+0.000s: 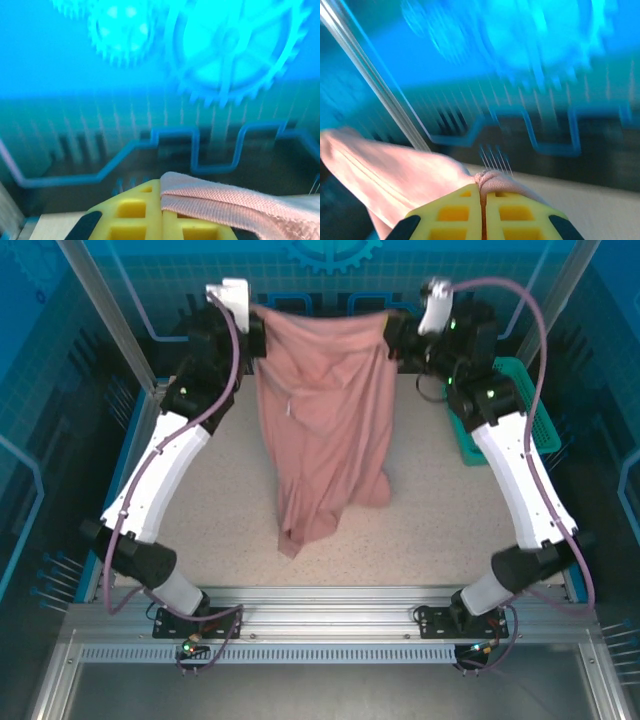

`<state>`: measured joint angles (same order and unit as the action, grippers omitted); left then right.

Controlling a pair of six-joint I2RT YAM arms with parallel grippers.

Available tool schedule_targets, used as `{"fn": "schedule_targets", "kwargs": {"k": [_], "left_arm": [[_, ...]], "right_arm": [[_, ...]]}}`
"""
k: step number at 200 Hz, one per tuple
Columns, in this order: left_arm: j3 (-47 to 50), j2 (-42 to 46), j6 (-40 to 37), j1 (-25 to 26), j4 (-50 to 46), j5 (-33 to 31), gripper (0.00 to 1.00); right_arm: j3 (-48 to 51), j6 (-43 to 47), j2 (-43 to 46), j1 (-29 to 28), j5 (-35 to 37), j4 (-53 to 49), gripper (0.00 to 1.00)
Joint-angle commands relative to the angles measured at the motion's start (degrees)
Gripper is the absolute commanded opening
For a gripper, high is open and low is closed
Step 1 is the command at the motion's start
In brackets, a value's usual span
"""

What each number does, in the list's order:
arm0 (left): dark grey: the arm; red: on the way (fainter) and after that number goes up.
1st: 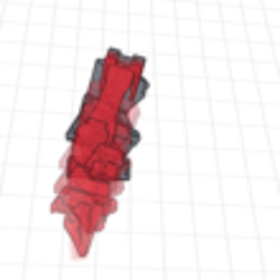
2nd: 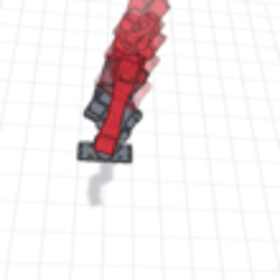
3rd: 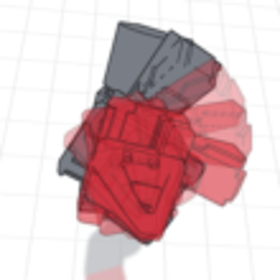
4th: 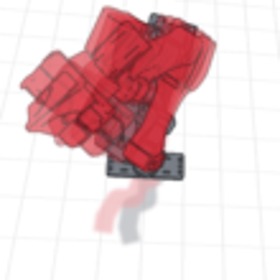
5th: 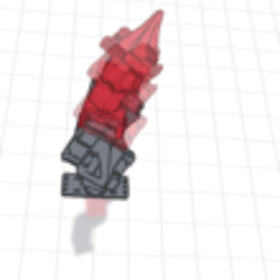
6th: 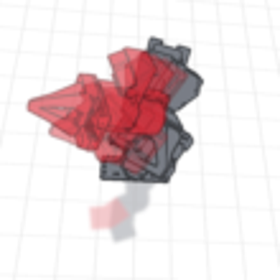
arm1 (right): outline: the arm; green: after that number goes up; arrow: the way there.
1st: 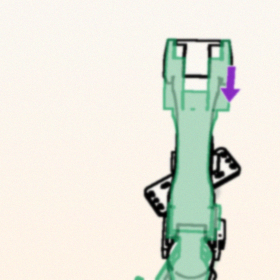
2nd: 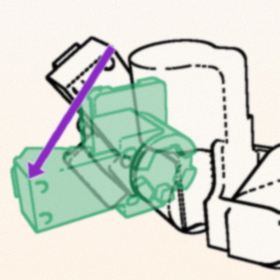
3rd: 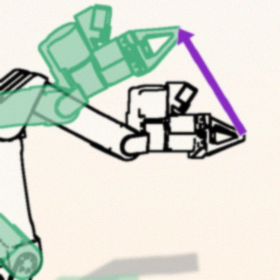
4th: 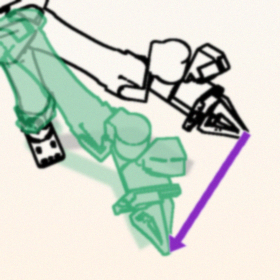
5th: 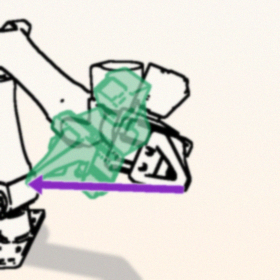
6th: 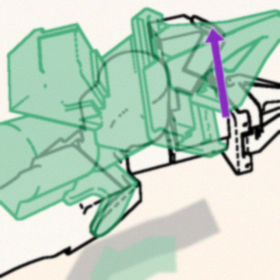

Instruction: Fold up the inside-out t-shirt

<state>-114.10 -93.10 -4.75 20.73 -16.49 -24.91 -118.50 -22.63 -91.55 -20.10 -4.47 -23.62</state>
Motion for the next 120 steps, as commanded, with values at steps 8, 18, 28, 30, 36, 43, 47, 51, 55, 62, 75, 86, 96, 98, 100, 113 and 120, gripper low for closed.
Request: {"fn": "schedule_targets", "kwargs": {"k": [8, 18, 28, 30, 36, 43, 47, 51, 55, 62, 75, 86, 96, 98, 100, 113, 120], "left_arm": [[-19.1, 2.7, 0.0, -0.2, -1.4, 8.6, 0.0], [-20.8, 4.7, 0.6, -0.2, -1.1, 11.3, 0.0], [-20.4, 7.1, 0.8, -0.2, -0.9, 14.1, 0.0], [-20.2, 7.6, 0.8, -0.2, -0.8, 14.6, 0.0], [-19.1, 9.0, 0.8, -0.2, -0.9, 16.0, 0.0], [-17.3, 10.5, 0.5, -0.2, -1.2, 17.8, 0.0], [-15.9, 11.6, 0.5, -0.2, -1.5, 18.7, 0.0], [-14.4, 12.5, 0.6, -0.2, -2.0, 19.5, 0.0], [-12.3, 13.5, 0.5, -0.2, -2.4, 20.4, 0.0], [-8.1, 15.6, 0.9, -0.2, -3.3, 21.9, 0.0], [3.4, 20.1, 3.0, -0.2, -3.6, 25.1, 0.0], [15.1, 24.0, 6.2, -0.1, -1.7, 28.9, 0.0], [26.4, 26.9, 9.5, 0.1, 0.8, 32.4, 0.0], [28.3, 27.2, 10.3, 0.2, 1.3, 33.0, 0.0], [30.7, 27.7, 10.9, 0.3, 1.9, 33.6, 0.0], [42.8, 28.9, 13.6, 2.5, 4.6, 35.2, 0.0], [48.3, 28.6, 13.5, 4.5, 5.3, 34.7, 0.0]], "right_arm": [[-21.6, 4.8, 0.1, -2.7, -4.4, -2.0, 0.08], [-21.4, 5.7, 1.6, -3.7, -3.7, -2.1, 0.08], [-18.4, 6.1, 4.1, -3.8, -3.4, -1.7, 0.08], [-17.6, 6.3, 4.6, -3.8, -3.4, -1.6, 0.08], [-14.7, 6.7, 6.4, -3.8, -2.6, -1.2, 0.08], [-10.7, 7.2, 8.7, -3.8, -1.5, -0.9, 0.09], [-8.2, 7.4, 10.0, -3.7, -0.8, -0.7, 0.09], [-5.6, 7.6, 11.3, -3.8, 0.0, -0.7, 0.08], [-3.2, 7.7, 12.5, -3.7, 1.1, -0.9, 0.09], [1.8, 7.9, 14.9, -3.7, 3.1, -1.4, 0.09], [12.0, 7.9, 19.5, -3.6, 7.6, -3.1, 0.09], [21.4, 7.0, 22.9, -2.9, 11.2, -4.7, 0.1], [30.0, 5.3, 25.3, -1.6, 13.2, -6.7, 0.11], [31.4, 5.0, 25.7, -1.3, 13.6, -7.2, 0.11], [33.3, 4.5, 26.1, -1.0, 14.0, -7.6, 0.11], [43.9, 1.2, 27.8, 2.0, 14.2, -9.3, 0.14], [49.4, -0.4, 28.2, 3.8, 12.7, -9.7, 0.15]]}}
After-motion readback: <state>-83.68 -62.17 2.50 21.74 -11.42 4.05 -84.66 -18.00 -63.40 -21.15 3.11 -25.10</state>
